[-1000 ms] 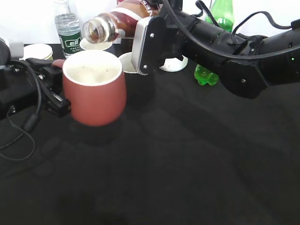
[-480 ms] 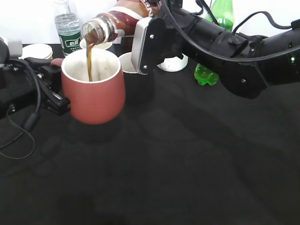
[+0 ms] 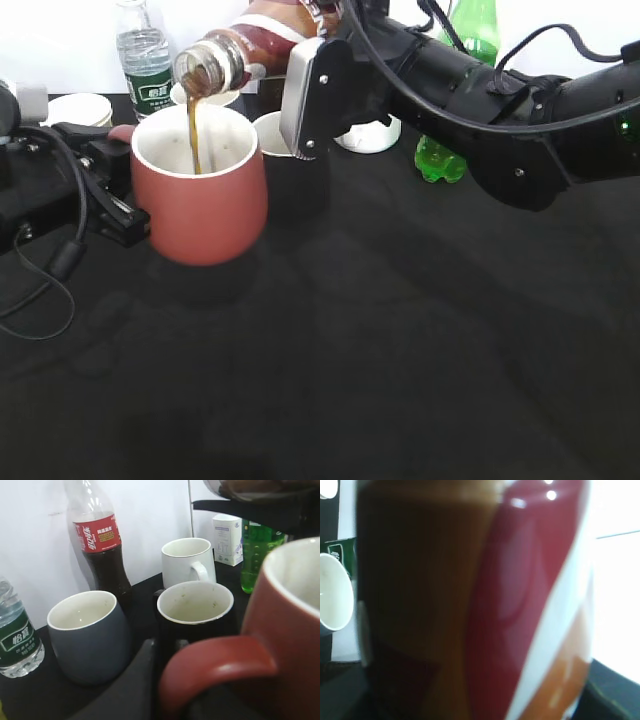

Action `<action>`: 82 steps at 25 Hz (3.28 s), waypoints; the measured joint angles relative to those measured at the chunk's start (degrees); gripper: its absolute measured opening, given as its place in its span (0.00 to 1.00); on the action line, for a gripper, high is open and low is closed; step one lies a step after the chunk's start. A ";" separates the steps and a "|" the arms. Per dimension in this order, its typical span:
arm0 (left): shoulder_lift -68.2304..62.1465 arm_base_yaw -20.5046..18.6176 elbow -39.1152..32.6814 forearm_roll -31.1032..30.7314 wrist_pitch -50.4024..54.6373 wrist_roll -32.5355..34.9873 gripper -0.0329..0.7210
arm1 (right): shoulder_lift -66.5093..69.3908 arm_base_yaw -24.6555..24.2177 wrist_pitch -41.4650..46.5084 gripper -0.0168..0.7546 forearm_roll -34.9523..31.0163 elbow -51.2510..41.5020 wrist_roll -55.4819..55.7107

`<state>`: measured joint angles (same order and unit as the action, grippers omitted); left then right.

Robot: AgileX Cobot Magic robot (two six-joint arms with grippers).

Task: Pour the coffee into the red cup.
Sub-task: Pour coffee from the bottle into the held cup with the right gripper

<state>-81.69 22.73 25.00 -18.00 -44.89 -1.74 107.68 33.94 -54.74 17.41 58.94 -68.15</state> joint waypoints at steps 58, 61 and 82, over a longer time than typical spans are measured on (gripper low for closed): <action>0.00 0.00 0.00 -0.05 0.39 0.00 0.13 | 0.00 0.00 -0.21 0.71 1.37 0.00 -3.51; 0.00 0.00 0.00 -0.05 0.39 0.00 0.13 | 0.00 0.00 -0.32 0.71 1.53 0.00 -3.57; 0.00 0.00 0.00 -0.05 0.50 0.00 0.13 | 0.00 0.00 -0.55 0.71 1.58 0.00 -4.28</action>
<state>-81.69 22.73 25.00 -18.05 -44.38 -1.74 107.68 33.94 -55.28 18.99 58.94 -72.42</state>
